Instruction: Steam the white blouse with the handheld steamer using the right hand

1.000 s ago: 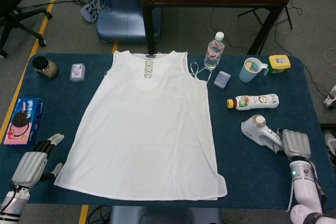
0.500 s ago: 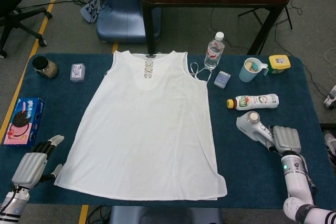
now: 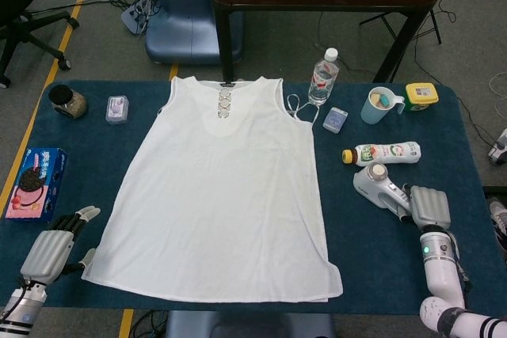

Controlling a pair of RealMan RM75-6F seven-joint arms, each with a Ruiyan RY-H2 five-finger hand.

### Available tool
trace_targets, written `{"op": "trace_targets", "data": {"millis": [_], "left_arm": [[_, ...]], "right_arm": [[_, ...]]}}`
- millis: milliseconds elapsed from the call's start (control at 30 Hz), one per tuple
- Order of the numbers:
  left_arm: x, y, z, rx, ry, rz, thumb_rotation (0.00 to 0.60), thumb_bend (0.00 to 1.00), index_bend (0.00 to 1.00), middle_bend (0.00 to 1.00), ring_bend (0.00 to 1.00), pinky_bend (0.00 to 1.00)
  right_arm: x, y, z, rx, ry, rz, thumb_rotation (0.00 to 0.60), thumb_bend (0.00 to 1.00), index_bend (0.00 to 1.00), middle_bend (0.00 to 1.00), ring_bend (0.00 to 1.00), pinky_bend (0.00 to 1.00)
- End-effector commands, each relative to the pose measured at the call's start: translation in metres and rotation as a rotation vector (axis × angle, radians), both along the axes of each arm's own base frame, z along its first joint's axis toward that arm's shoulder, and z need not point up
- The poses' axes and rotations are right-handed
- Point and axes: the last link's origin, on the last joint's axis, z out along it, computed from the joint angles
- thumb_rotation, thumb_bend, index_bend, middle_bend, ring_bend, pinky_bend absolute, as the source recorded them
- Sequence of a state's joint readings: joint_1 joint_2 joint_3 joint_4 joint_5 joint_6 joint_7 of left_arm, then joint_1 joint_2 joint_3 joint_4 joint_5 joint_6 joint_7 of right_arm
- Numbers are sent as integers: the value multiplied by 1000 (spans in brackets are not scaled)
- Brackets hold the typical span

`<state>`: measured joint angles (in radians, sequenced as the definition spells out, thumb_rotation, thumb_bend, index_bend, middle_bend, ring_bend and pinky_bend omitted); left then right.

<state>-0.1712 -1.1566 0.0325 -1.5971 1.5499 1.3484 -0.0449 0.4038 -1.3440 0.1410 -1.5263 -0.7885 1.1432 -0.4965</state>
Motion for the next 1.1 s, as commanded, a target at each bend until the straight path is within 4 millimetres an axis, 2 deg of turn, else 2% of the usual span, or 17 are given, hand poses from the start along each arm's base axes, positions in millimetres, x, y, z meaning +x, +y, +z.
{"op": "trace_targets", "data": {"millis": [33, 167, 300, 467, 733, 833, 1100], "left_arm": [[0, 0, 0, -3, -5, 1, 600, 315, 129, 136, 195, 154], [1, -1, 1, -2, -7, 1, 600, 315, 129, 137, 198, 154], [1, -2, 2, -1, -9, 3, 600, 315, 129, 137, 198, 154], [2, -2, 1, -8, -12, 1, 600, 315, 136, 138, 199, 156], [1, -2, 1, -11, -17, 6, 600, 316, 137, 138, 199, 158], [1, -2, 0, -13, -18, 6, 600, 315, 137, 137, 199, 161], [2, -3, 0, -14, -21, 4, 600, 315, 139, 138, 199, 168]], "right_arm": [[0, -1, -3, -41, -22, -3, 600, 643, 446, 480, 402, 503], [0, -2, -4, -70, -29, 2, 600, 708, 460, 524, 419, 520], [-1, -2, -2, -78, -32, -6, 600, 726, 574, 516, 420, 520], [-3, -2, 0, -73, -32, -16, 600, 727, 643, 483, 420, 520], [-8, -1, 6, -87, -45, -43, 600, 754, 687, 478, 411, 520], [-10, -1, 9, -100, -52, -46, 600, 755, 699, 508, 414, 520], [-15, 0, 15, -162, -109, -19, 600, 792, 700, 595, 506, 520]]}}
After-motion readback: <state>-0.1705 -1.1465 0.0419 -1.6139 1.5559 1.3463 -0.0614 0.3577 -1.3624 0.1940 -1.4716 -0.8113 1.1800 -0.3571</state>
